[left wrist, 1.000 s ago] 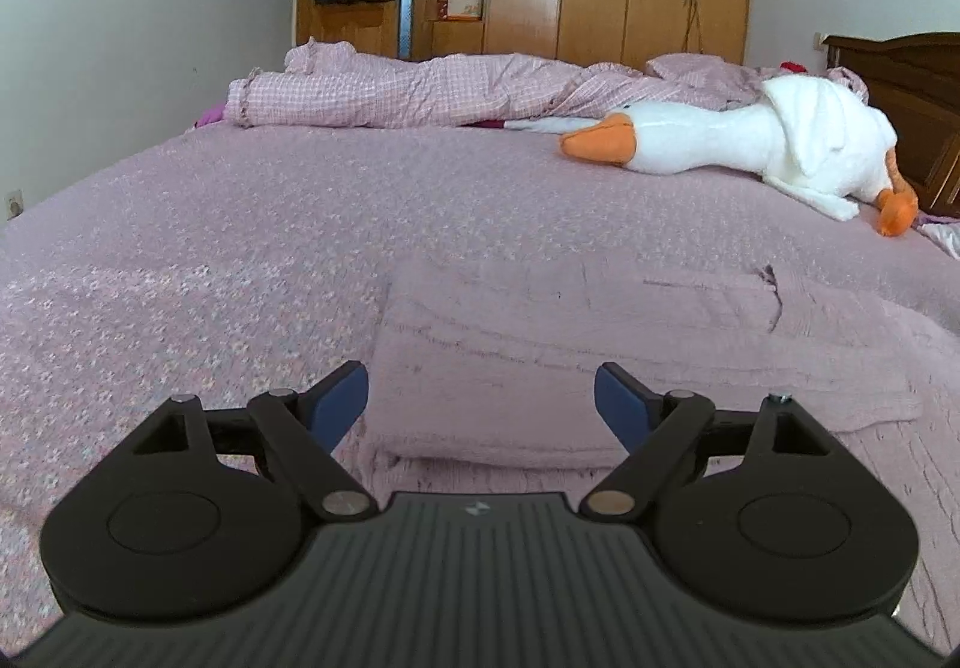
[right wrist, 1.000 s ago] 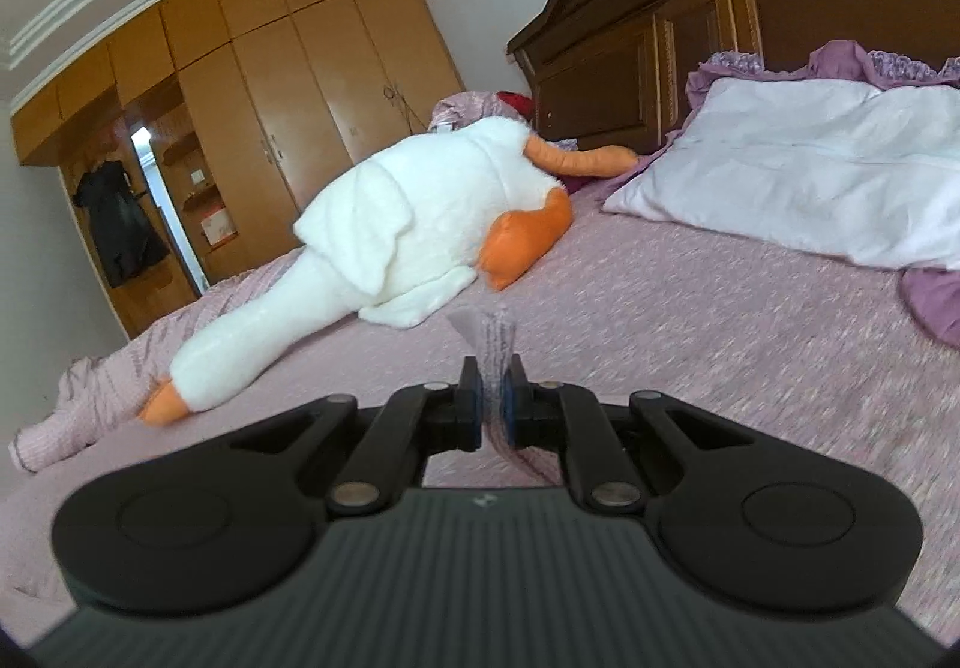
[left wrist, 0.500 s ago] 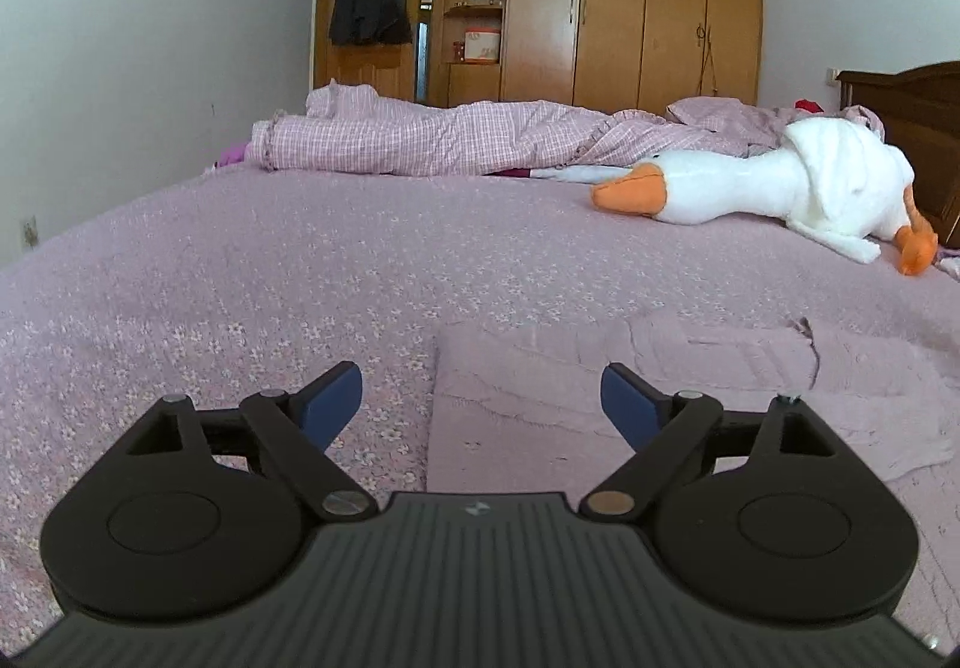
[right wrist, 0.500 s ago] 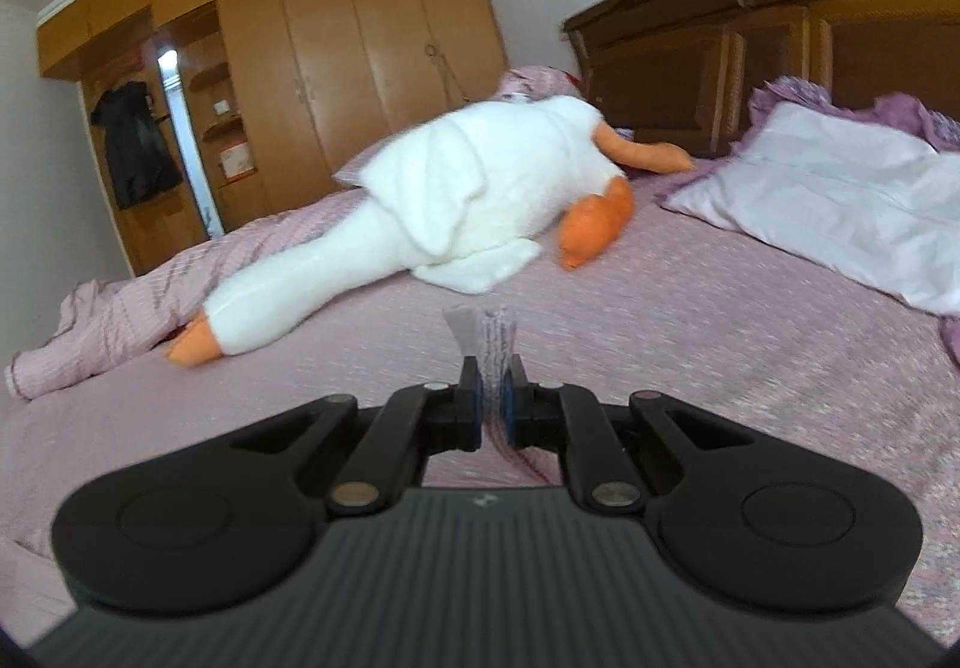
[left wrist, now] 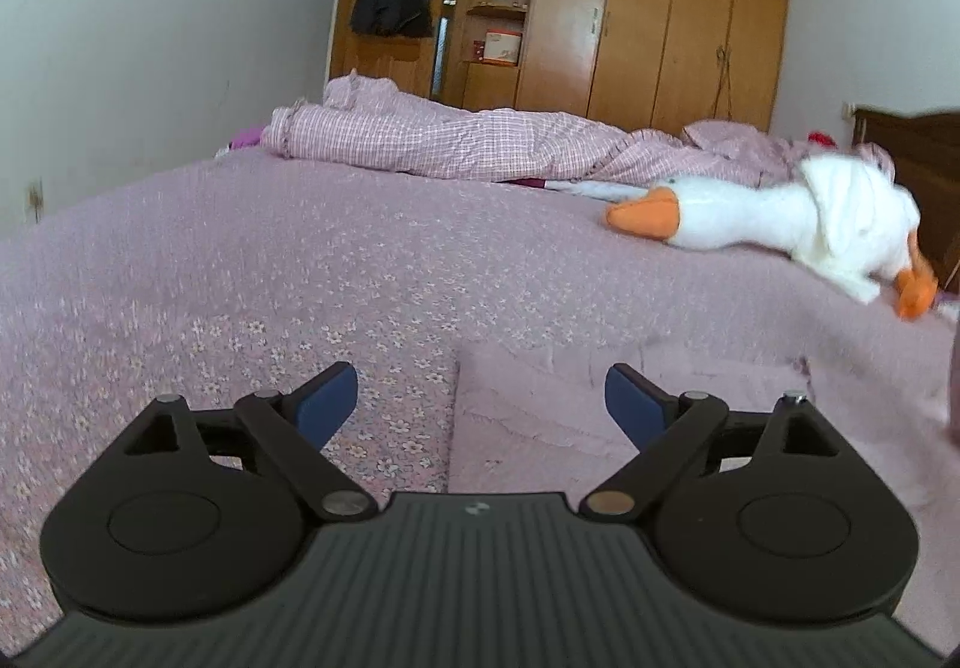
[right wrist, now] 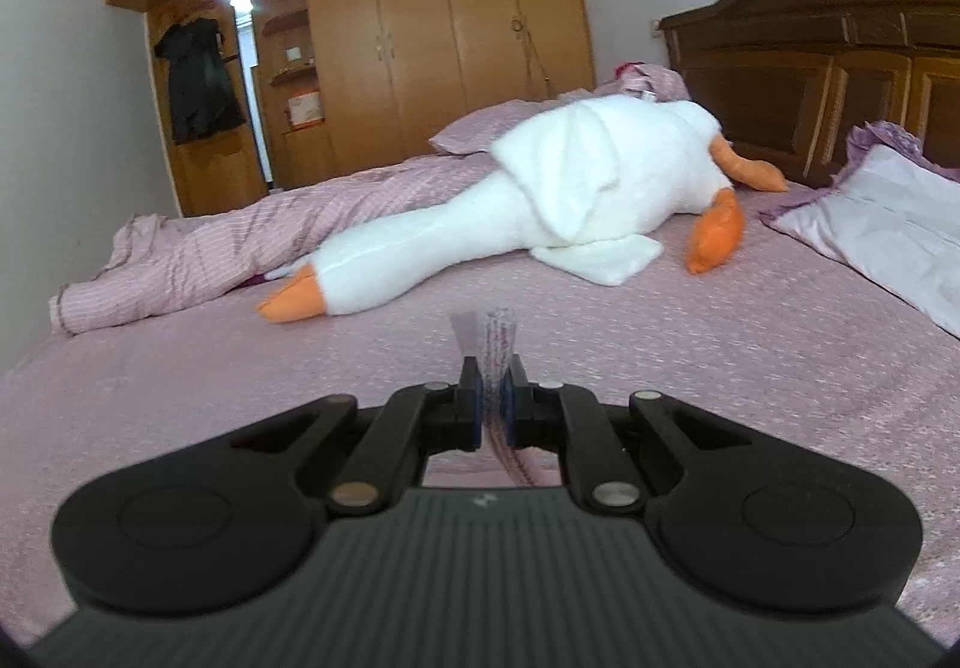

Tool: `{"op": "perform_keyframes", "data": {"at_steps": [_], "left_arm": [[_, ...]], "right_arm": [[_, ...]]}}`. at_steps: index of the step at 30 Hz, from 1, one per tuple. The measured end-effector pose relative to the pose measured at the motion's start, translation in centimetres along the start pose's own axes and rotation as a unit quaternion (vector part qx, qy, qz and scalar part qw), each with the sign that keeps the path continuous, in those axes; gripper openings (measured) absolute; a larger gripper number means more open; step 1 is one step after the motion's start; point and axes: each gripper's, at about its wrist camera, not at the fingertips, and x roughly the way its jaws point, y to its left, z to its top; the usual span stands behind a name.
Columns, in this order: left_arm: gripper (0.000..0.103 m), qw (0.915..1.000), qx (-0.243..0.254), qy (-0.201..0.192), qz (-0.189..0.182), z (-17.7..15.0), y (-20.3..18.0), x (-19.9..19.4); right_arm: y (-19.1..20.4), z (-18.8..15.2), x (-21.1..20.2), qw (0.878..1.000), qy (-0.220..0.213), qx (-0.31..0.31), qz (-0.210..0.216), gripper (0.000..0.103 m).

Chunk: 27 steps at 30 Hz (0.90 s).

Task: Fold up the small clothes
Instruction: 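Lift the held sleeve with the right tool and lay it across the body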

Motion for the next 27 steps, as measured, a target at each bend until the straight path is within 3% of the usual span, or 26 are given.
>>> {"op": "perform_keyframes", "data": {"at_steps": [11,27], "left_arm": [[0.096,0.9982,-0.047,0.003,-0.036,1.6,2.2,-1.1],[0.096,0.9993,-0.019,0.010,-0.032,1.3,1.7,-1.2]], "right_arm": [[7.0,2.8,-1.2,0.999,-0.025,-0.039,0.013,0.010],[14.5,3.6,-2.1,0.995,-0.033,-0.076,0.057,0.010]]}}
